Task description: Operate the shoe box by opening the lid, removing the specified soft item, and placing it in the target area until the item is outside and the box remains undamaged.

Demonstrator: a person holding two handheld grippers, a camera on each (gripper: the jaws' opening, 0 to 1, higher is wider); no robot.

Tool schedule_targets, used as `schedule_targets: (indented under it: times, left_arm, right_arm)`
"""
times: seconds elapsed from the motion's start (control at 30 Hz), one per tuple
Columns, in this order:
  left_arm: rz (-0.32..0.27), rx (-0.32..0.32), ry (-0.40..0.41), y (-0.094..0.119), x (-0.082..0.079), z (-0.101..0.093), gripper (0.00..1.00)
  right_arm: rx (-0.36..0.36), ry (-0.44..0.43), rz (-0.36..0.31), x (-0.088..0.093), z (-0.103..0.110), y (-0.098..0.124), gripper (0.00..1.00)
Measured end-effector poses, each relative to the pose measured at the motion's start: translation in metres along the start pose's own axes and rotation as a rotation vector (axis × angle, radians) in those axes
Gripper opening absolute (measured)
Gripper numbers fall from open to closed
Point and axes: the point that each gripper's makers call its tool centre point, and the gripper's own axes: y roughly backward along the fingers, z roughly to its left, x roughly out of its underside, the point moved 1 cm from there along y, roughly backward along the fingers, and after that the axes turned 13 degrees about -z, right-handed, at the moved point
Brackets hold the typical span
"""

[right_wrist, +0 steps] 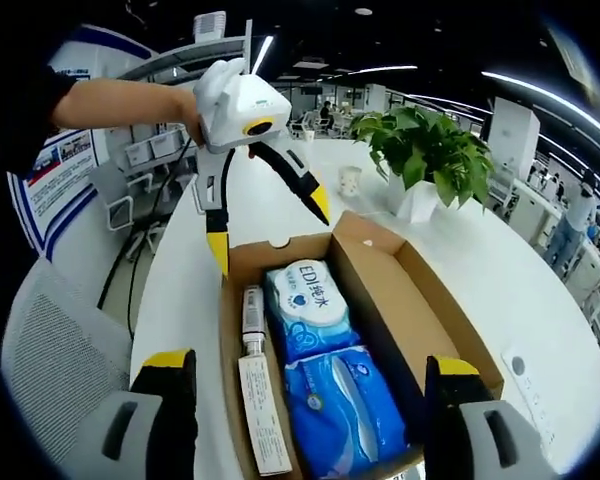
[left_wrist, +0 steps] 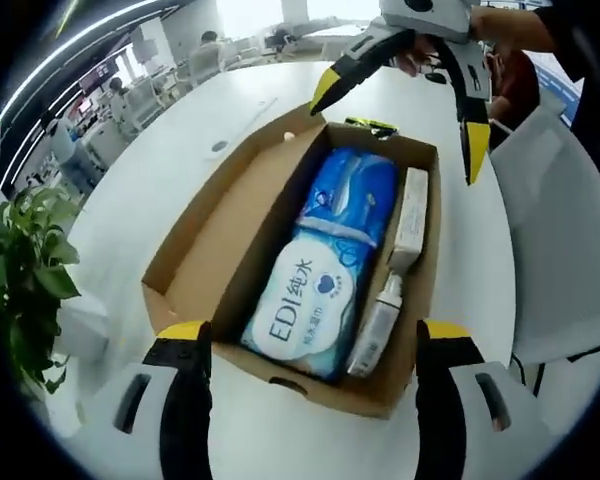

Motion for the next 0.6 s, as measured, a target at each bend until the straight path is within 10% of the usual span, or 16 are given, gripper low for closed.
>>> schedule_targets:
  times: [0.6]
  left_arm:
    - [0.064,0.077,-0.060,-0.023,0.019,0.005,0.73]
  right_arm:
    - [-0.037,0.007,0.025,0.005,0.001,-0.027,0.79]
